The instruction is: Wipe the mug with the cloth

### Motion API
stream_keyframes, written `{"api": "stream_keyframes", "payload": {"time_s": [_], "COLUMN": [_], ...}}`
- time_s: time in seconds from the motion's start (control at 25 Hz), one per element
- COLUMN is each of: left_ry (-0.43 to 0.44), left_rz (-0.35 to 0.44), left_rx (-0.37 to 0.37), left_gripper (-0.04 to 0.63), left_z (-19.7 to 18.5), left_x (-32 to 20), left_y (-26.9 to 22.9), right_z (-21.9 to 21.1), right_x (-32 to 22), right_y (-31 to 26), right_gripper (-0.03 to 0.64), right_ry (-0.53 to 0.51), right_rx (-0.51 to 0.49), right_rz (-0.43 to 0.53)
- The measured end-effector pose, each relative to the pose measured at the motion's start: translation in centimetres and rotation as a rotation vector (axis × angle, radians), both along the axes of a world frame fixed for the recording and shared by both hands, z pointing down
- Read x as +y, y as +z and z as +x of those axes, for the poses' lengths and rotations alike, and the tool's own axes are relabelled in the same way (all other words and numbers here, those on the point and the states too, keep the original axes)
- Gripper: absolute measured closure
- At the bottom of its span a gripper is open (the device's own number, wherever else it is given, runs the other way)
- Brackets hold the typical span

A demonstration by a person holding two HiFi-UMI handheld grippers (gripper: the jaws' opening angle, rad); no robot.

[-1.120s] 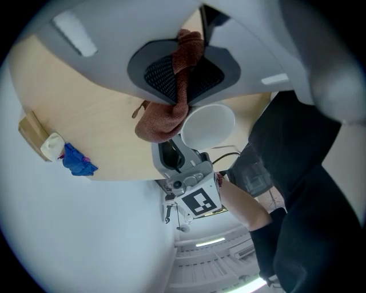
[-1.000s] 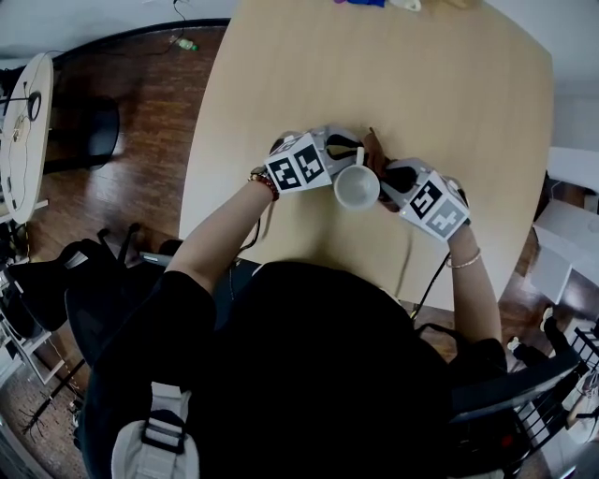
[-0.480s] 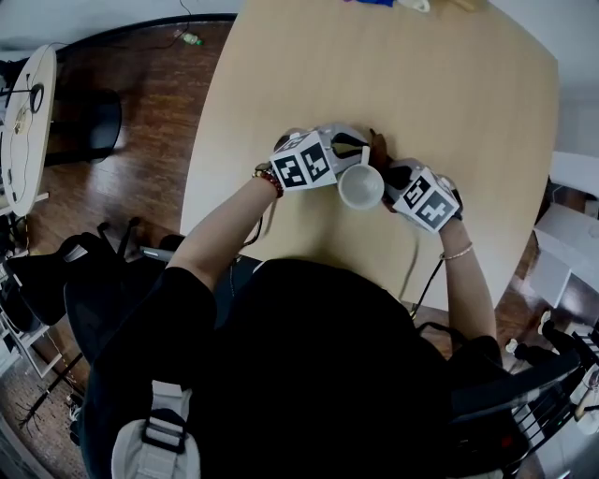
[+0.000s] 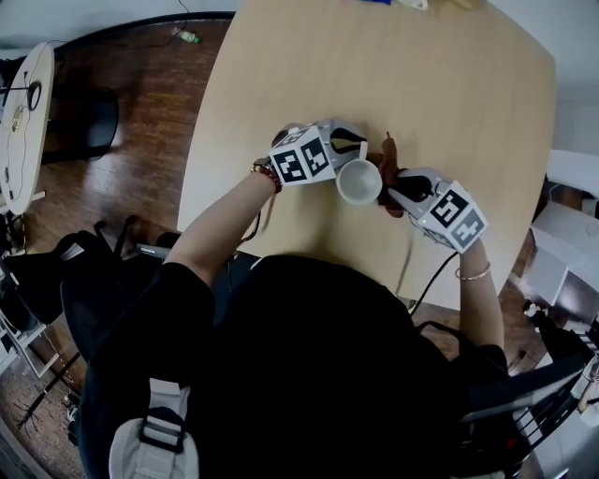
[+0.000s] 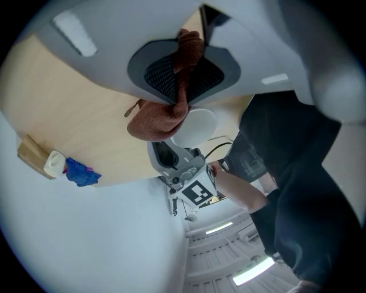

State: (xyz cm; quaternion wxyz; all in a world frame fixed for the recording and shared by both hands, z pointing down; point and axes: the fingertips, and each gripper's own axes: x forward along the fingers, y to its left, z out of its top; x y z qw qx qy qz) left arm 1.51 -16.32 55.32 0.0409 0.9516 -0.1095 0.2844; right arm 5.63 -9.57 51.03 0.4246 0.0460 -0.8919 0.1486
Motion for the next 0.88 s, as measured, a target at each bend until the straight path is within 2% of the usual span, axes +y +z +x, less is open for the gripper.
{"api": "stream_keyframes", "payload": {"time_s": [0.2,0.6,0.72,0.88], "left_ry": [-0.004,-0.047,-0.063,-0.078], "left_rz": [0.003,-0.001,-0.001,0.004], "left_rx": [-0.004,-0.002,-0.005,-0.011], "left_gripper": [0.561,0.561,0.561,0.561], "left_z": [-0.3,-0.4,-0.6,-0.7], "left_x": [-0.1,0.0,0.1,0.1], "left_y": [0.0,0.0,0.0,-0.1], "right_z": [-0.6,-0.4,-0.5,-0.2], "right_x": [0.7,0.5,0.5,0.4], "right_y": [1.6,7.0,6.8,4.7], "right_gripper": [0.566,0.566,0.566,0.566], "right_ry": [-0.001,0.048,0.075,0.135], "right_rx": [0.044,0.192,0.18,0.102], "right_rz": [0.005,0.057,0.054,0.009]}}
